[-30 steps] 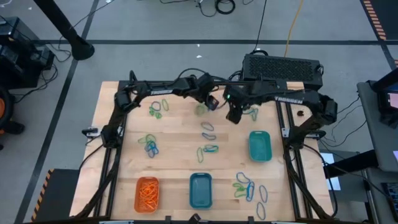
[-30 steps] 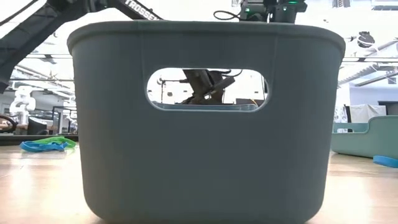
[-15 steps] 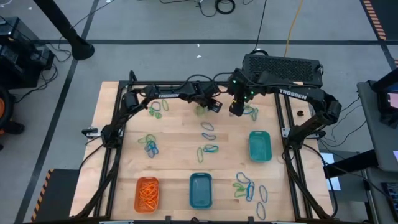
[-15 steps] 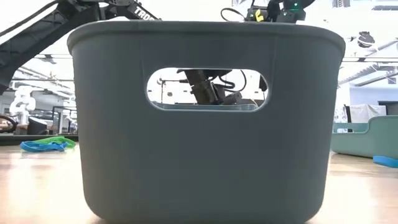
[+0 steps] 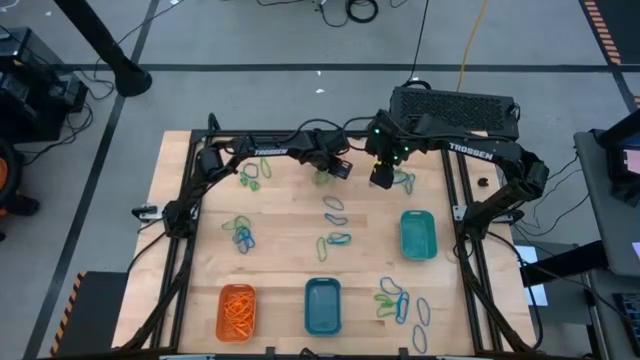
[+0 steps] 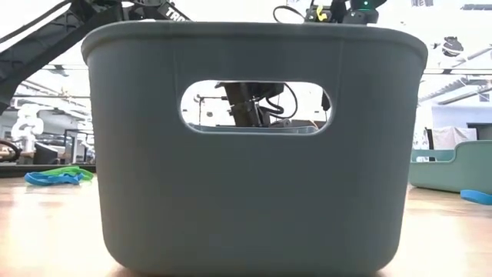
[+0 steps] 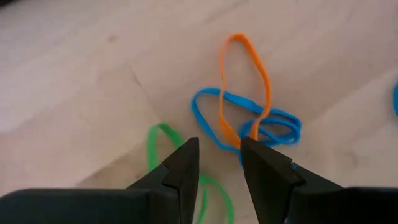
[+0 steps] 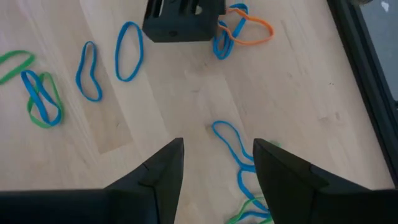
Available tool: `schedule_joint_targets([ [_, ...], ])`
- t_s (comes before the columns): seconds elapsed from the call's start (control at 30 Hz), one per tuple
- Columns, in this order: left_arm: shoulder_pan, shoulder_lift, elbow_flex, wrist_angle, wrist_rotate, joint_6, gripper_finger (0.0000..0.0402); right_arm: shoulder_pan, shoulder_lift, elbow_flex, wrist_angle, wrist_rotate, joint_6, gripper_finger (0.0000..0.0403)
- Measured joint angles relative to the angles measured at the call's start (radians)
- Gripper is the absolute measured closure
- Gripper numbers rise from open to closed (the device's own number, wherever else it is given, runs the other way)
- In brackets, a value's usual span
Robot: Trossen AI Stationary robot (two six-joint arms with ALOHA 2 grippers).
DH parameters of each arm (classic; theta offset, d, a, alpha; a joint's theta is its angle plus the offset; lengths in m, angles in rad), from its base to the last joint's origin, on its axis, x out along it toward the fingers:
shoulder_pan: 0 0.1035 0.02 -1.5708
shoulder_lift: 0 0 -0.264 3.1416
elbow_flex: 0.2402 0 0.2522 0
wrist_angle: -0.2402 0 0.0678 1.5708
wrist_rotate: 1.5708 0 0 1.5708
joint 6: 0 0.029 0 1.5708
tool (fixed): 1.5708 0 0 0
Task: Sort rubber bands into baskets
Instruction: Put the orange rubber band into the orange bin
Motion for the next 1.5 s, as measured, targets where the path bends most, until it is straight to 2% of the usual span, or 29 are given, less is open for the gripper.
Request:
schedule_joint_targets([
  [0.27, 0.01, 0.0, 0.019, -0.007, 0.044, -0.083, 0.0277, 0.0, 0.0, 0.0, 0.031, -0.019, 0.0, 0.0218],
  [0.37, 0.015, 0.004, 0.021, -0.008, 0.045, -0.158, 0.0277, 0.0, 0.0, 0.0, 0.036, -0.025, 0.006, 0.0218],
  [0.43, 0.022, 0.004, 0.029, -0.013, 0.081, -0.156, 0.0277, 0.0, 0.0, 0.0, 0.038, -0.025, 0.02, 0.0218],
  [0.67, 0.033, -0.017, 0.026, -0.015, 0.09, -0.031, 0.0277, -0.01, 0.001, 0.0, 0.127, -0.037, 0.022, 0.0218],
  [0.77, 0.037, -0.068, 0.026, -0.048, 0.087, 0.048, 0.0277, -0.068, 0.016, -0.001, 0.185, -0.152, 0.039, 0.0218],
  [0.87, 0.04, -0.133, 0.026, -0.154, 0.019, 0.119, 0.0277, -0.126, 0.029, -0.018, 0.263, -0.203, 0.107, 0.0218],
  [0.93, 0.039, -0.192, 0.014, -0.258, -0.075, 0.171, 0.0277, -0.151, 0.04, -0.029, 0.285, -0.208, 0.154, 0.0218],
  [1.03, 0.045, -0.322, -0.07, -0.341, -0.185, 0.216, 0.0277, -0.173, 0.062, -0.049, 0.309, -0.208, 0.207, 0.0218],
  [1.17, 0.086, -0.543, -0.285, -0.295, -0.188, 0.222, 0.0277, -0.174, 0.125, -0.07, 0.423, -0.21, 0.291, 0.0218],
  [1.3, 0.117, -0.741, -0.533, -0.149, -0.006, 0.225, 0.0277, -0.149, 0.241, -0.072, 0.536, -0.23, 0.397, 0.0218],
  [1.37, 0.115, -0.814, -0.637, -0.055, 0.072, 0.18, 0.0277, -0.136, 0.29, -0.072, 0.581, -0.218, 0.455, 0.0218],
  [1.5, 0.082, -0.897, -0.762, 0.087, 0.116, 0.103, 0.0277, -0.13, 0.364, -0.072, 0.595, -0.107, 0.542, 0.0218],
])
